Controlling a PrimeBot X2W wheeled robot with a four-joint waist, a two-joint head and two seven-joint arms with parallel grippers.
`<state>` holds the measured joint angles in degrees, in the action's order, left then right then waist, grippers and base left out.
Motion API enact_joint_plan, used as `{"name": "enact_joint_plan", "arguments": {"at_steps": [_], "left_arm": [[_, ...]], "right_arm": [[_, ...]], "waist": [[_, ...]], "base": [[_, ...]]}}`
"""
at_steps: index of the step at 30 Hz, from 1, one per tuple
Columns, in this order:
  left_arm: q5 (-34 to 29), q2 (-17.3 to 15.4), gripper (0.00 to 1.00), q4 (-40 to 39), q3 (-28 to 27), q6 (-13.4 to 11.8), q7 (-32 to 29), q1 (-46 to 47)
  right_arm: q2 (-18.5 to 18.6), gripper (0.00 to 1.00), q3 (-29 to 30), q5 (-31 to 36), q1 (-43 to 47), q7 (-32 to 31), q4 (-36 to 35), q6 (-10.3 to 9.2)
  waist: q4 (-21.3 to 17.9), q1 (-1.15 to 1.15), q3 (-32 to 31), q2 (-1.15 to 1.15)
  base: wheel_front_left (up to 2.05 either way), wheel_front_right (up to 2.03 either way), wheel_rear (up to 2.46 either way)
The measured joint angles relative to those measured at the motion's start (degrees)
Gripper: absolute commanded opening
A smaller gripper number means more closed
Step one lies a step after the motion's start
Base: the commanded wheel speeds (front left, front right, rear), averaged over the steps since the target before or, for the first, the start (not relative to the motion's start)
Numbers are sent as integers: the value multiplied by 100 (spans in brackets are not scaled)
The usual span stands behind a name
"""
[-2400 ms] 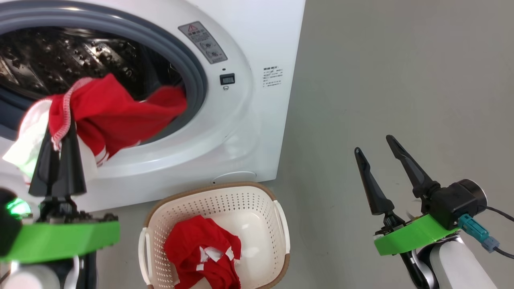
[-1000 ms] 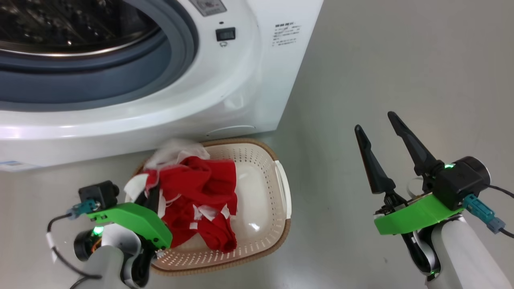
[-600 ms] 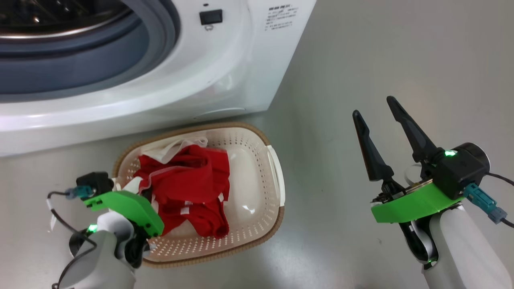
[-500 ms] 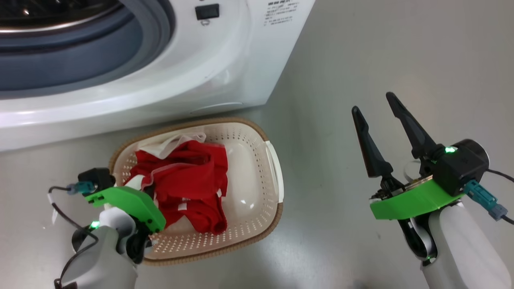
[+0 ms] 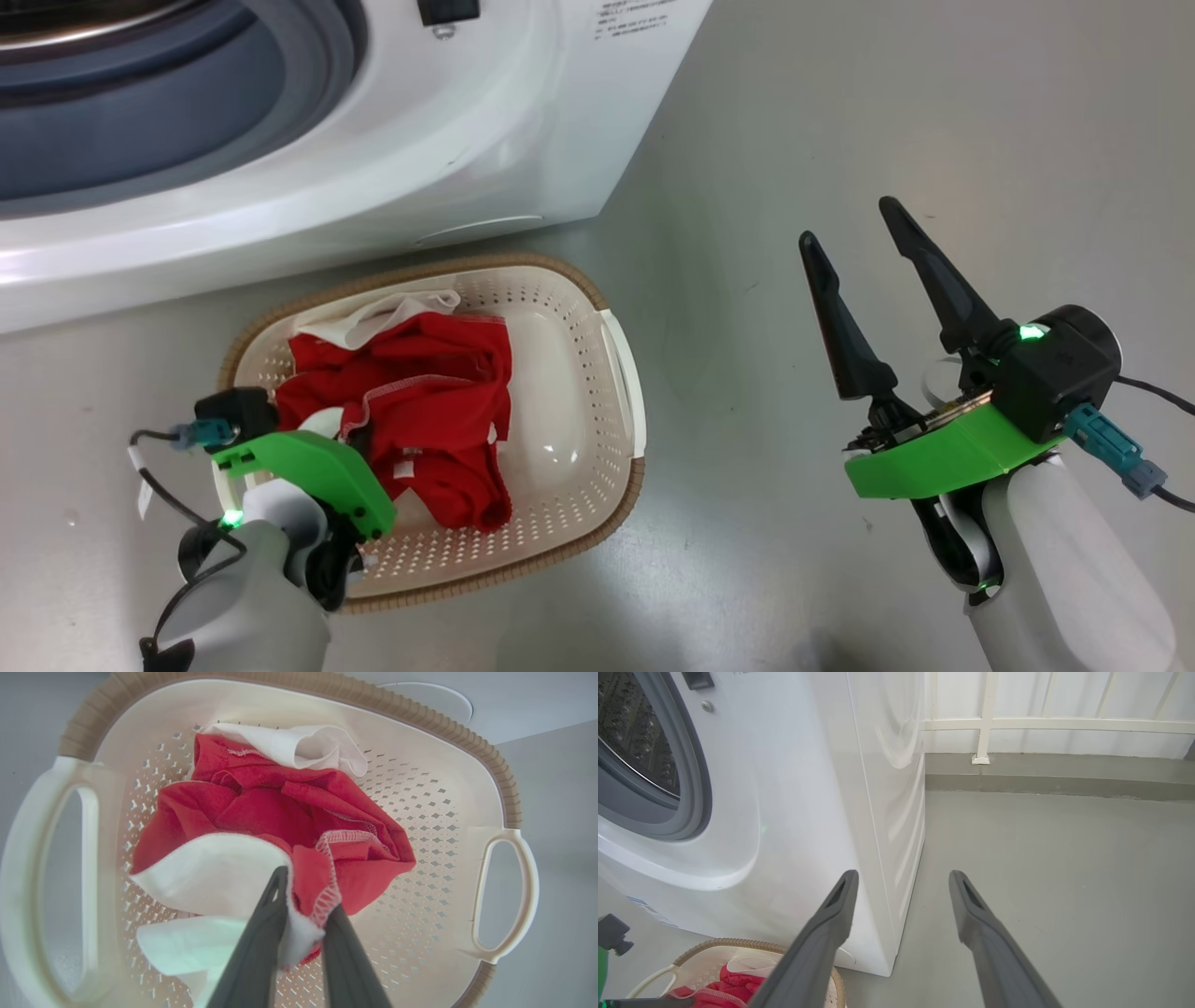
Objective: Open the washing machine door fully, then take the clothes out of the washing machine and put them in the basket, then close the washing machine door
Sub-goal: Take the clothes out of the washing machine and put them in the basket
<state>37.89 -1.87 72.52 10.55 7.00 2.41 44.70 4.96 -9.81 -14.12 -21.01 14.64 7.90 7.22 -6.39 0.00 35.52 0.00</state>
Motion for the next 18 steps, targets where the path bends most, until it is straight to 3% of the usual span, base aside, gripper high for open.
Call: {"name": "enact_joint_plan", "arguments": {"at_steps": [1, 3, 11, 18], "left_arm": [[0, 4, 42, 15, 23, 9, 51, 0], [-1, 7, 100, 26, 90, 9, 155, 0], [-77, 10, 100, 42, 358, 15, 760, -15], [-203, -15, 100, -567, 980, 18, 1087, -342]], "right_arm": [[0, 100, 3, 1, -21, 0, 3, 0], [1, 100, 13, 1, -27, 0, 20, 0], [8, 100, 249, 142, -1, 0, 200, 0], [-9, 100, 423, 261, 116, 0, 314, 0]], "waist": [[4, 0, -12, 0], [22, 0, -48, 0], [125, 0, -321, 0], [222, 0, -664, 0]], "base": [[0, 0, 0], [0, 0, 0], [0, 0, 0], [0, 0, 0]]}}
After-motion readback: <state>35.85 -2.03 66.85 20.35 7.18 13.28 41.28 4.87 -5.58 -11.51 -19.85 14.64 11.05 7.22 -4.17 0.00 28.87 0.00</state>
